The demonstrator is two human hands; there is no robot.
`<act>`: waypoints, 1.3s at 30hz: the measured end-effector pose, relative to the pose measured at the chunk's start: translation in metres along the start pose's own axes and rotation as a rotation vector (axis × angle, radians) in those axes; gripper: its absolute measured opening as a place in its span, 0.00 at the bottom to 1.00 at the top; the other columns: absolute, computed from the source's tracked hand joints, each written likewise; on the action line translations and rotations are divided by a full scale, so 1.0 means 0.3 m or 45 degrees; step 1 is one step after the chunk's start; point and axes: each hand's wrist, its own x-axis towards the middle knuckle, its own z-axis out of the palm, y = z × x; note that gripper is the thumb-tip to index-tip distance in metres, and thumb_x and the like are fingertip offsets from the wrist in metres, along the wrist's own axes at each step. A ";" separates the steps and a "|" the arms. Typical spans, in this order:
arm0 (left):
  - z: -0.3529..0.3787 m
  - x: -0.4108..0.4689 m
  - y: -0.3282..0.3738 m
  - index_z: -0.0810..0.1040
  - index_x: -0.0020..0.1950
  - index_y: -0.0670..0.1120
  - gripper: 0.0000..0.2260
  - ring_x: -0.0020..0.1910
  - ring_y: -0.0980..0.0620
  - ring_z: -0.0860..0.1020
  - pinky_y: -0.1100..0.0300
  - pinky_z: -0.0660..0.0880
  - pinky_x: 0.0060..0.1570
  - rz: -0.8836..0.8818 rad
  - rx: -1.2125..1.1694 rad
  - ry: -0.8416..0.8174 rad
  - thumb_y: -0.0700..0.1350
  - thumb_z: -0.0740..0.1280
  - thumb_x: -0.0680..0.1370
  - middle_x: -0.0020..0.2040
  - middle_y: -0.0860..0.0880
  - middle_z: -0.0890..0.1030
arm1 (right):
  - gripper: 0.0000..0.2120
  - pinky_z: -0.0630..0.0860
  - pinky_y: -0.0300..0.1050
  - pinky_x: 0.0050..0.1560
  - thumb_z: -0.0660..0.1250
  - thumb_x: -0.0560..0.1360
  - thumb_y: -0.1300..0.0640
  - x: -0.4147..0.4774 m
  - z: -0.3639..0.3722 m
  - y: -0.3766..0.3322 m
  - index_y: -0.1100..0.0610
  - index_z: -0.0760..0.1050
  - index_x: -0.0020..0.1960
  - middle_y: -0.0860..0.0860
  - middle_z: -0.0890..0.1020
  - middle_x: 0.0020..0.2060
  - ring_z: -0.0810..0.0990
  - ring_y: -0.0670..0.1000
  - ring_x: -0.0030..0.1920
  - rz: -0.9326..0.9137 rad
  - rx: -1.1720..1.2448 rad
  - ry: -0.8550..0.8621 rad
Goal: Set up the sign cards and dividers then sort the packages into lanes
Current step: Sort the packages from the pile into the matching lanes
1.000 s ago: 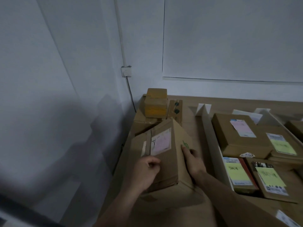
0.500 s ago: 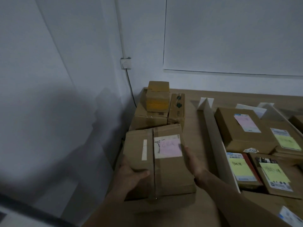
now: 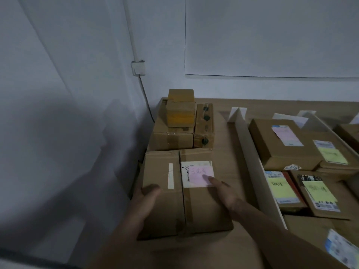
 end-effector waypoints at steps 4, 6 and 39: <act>-0.003 -0.012 0.056 0.64 0.77 0.48 0.37 0.66 0.41 0.73 0.49 0.72 0.62 0.052 0.180 0.034 0.66 0.66 0.73 0.71 0.43 0.72 | 0.40 0.77 0.56 0.63 0.70 0.60 0.26 -0.058 -0.020 -0.031 0.53 0.79 0.62 0.55 0.87 0.51 0.85 0.58 0.53 -0.023 0.030 0.012; -0.020 -0.013 0.095 0.64 0.77 0.46 0.36 0.66 0.42 0.73 0.53 0.71 0.55 0.098 0.252 0.011 0.66 0.63 0.75 0.71 0.43 0.72 | 0.31 0.78 0.54 0.62 0.68 0.69 0.30 -0.096 -0.043 -0.054 0.54 0.80 0.59 0.56 0.87 0.49 0.86 0.58 0.52 -0.025 0.048 0.025; 1.018 -1.204 0.416 0.79 0.61 0.55 0.36 0.55 0.43 0.80 0.43 0.75 0.60 0.643 0.030 -0.506 0.79 0.59 0.66 0.59 0.47 0.81 | 0.35 0.73 0.56 0.68 0.63 0.69 0.28 -1.269 -1.350 0.201 0.47 0.76 0.69 0.56 0.81 0.62 0.81 0.59 0.58 -0.386 0.411 0.849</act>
